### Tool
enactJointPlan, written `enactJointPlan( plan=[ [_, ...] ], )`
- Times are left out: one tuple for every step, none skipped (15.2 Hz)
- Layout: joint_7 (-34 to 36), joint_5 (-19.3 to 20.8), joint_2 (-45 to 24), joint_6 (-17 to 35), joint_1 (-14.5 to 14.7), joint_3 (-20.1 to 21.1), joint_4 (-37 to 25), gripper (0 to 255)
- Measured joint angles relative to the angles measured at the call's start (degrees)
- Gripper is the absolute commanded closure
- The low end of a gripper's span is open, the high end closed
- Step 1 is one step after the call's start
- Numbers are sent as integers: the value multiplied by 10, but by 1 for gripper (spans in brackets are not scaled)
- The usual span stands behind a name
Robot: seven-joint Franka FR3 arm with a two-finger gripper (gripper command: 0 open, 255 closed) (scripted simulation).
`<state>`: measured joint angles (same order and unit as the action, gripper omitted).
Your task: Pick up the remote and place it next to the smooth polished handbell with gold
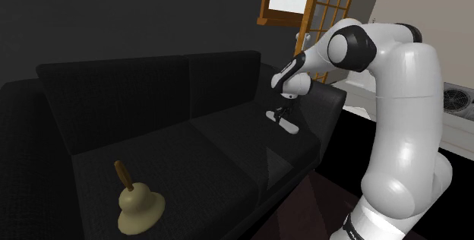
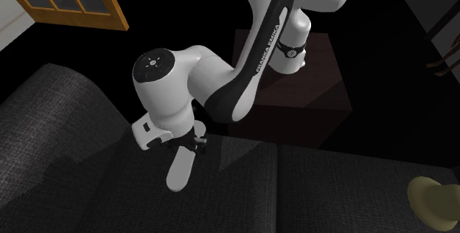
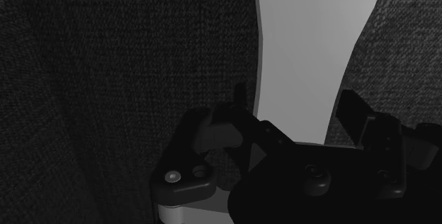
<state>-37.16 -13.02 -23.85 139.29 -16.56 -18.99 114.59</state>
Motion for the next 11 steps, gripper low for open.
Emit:
enactJointPlan(
  plan=[
    [2,3,7,-6,1,-2,0,255],
    [4,6,10,-13,2,-3,-3,255],
    [6,9,16,-19,3,-5,-3,255],
    [9,12,21,-25,5,-7,-5,255],
    [12,15,27,-30,7,-8,-5,255],
    [14,18,32,-36,9,-10,-6,255],
    [15,21,38,-41,9,-11,-6,255],
    [17,24,43,-49,10,-13,-9,255],
    [19,26,47,-54,11,-14,-11,255],
    [20,28,51,-60,11,-15,-13,255],
    [21,31,56,-66,12,-16,-14,255]
  ],
)
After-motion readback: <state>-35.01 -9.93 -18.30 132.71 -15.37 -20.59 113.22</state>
